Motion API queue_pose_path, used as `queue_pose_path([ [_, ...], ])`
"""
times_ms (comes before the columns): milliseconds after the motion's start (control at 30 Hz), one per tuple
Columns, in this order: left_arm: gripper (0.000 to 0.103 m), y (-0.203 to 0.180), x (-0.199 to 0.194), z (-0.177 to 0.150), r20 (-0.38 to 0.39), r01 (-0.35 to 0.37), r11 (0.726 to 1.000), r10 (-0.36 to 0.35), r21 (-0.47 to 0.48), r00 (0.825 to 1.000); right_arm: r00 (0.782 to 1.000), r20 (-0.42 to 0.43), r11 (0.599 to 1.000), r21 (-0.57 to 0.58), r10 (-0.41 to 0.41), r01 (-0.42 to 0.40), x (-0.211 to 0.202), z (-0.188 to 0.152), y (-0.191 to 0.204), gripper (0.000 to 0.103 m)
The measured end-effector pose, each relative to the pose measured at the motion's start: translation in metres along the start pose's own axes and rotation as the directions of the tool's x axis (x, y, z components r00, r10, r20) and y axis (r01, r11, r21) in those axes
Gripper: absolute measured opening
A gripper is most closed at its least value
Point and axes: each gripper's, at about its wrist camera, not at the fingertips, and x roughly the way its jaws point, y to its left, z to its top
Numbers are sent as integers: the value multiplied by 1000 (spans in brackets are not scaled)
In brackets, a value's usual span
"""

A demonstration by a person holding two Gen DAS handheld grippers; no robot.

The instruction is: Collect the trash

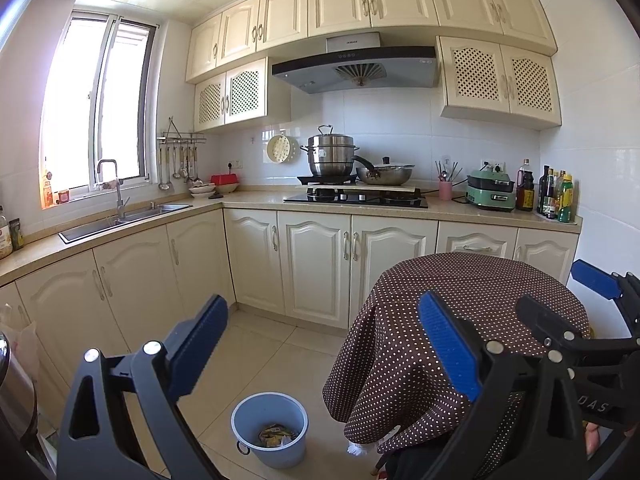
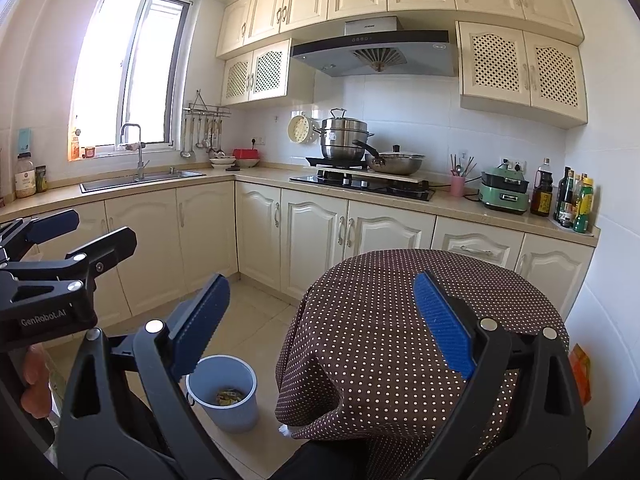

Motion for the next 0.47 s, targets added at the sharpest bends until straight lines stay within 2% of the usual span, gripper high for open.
queue_pose_path([
  [267,95,1,17,-4,-43,-15,1000,15,1,999,1000,-28,1000,8,3,-3,13,-8,-3,92],
  [467,94,2,52,-20,-131,-68,998,69,19,989,994,-95,999,4,-45,46,42,-17,-32,92],
])
